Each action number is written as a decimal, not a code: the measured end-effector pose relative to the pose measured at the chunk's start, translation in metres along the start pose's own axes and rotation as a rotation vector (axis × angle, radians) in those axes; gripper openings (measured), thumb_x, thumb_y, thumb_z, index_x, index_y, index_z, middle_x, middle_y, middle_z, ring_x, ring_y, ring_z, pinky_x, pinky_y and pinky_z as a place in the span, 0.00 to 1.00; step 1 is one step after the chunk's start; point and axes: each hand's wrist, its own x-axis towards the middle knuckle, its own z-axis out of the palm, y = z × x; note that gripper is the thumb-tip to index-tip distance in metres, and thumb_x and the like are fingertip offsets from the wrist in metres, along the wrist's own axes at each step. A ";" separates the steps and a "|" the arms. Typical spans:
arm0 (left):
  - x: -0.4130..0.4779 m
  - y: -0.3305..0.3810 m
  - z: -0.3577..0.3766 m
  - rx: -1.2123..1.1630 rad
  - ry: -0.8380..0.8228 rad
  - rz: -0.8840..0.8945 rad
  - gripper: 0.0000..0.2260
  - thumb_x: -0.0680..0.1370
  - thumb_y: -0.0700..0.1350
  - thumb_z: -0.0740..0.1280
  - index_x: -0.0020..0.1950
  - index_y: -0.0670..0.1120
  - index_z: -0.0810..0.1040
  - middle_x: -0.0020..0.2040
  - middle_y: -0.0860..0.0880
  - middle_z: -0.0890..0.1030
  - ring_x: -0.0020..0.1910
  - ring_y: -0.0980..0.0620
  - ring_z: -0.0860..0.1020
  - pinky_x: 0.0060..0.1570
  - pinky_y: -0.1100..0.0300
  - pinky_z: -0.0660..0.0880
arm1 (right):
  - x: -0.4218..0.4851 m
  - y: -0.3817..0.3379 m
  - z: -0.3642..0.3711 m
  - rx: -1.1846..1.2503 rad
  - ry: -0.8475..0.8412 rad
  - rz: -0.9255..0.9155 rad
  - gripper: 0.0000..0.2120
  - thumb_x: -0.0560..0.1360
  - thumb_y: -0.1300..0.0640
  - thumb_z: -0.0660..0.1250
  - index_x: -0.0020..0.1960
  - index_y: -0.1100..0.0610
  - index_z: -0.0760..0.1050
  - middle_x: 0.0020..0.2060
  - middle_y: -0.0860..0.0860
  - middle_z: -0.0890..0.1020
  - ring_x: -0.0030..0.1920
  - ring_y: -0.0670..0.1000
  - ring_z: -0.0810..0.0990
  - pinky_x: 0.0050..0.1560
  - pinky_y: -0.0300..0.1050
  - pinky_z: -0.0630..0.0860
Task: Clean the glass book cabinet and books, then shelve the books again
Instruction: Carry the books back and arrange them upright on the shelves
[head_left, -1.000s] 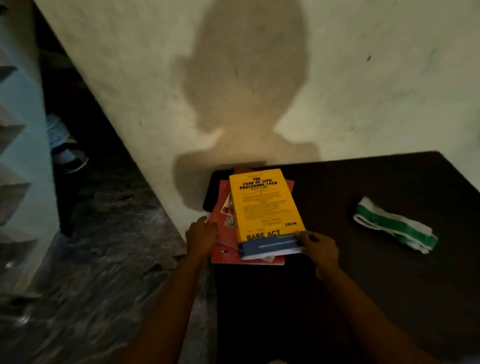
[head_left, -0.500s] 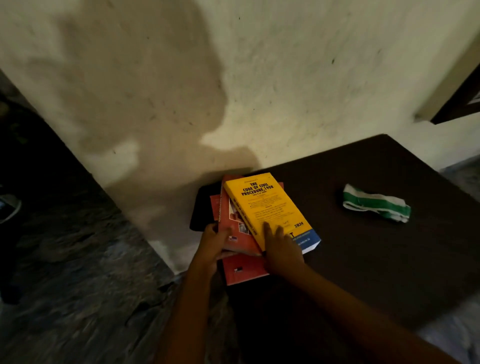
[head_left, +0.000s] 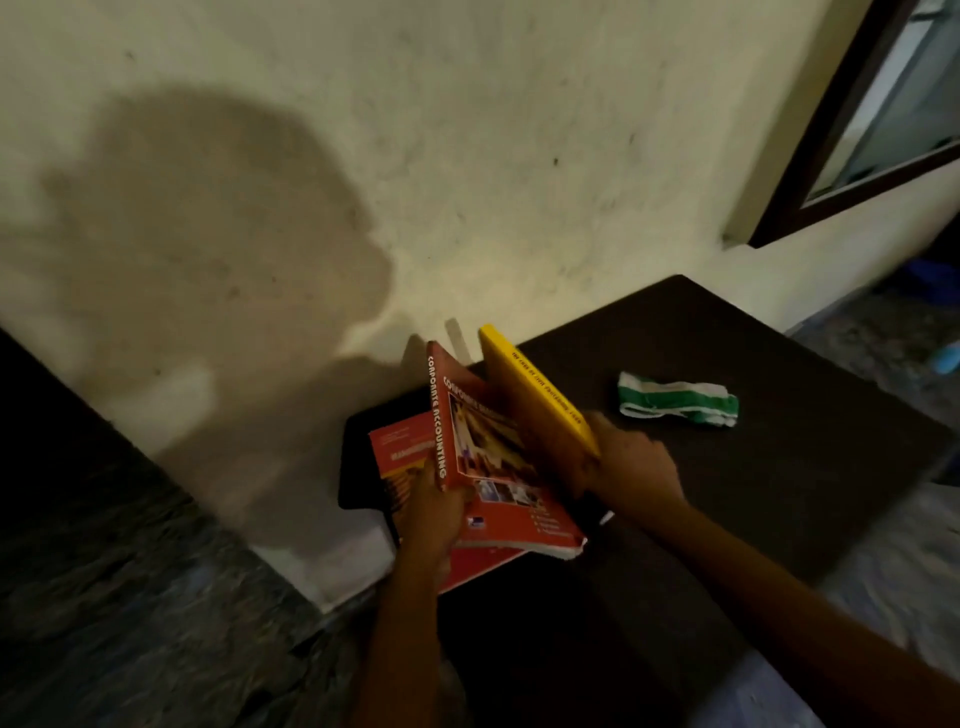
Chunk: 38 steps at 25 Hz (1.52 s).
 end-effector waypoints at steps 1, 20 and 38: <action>-0.012 0.004 0.005 0.015 0.001 0.026 0.17 0.76 0.34 0.64 0.62 0.48 0.72 0.53 0.44 0.80 0.46 0.44 0.81 0.45 0.49 0.79 | -0.008 0.013 -0.013 0.026 0.006 0.019 0.21 0.76 0.50 0.61 0.67 0.46 0.62 0.54 0.55 0.79 0.54 0.57 0.79 0.47 0.46 0.71; -0.142 -0.031 0.453 0.389 -0.523 0.061 0.18 0.74 0.32 0.65 0.55 0.54 0.73 0.47 0.46 0.82 0.41 0.47 0.82 0.36 0.57 0.76 | -0.224 0.478 -0.140 0.247 0.166 0.582 0.26 0.75 0.54 0.65 0.71 0.48 0.63 0.57 0.55 0.79 0.58 0.55 0.77 0.47 0.42 0.70; 0.016 -0.009 0.995 0.570 -0.665 0.156 0.18 0.77 0.40 0.66 0.67 0.46 0.70 0.56 0.42 0.78 0.50 0.38 0.79 0.52 0.42 0.76 | -0.099 0.942 -0.286 0.209 0.328 1.075 0.24 0.76 0.53 0.63 0.71 0.49 0.62 0.59 0.55 0.78 0.59 0.55 0.76 0.54 0.44 0.71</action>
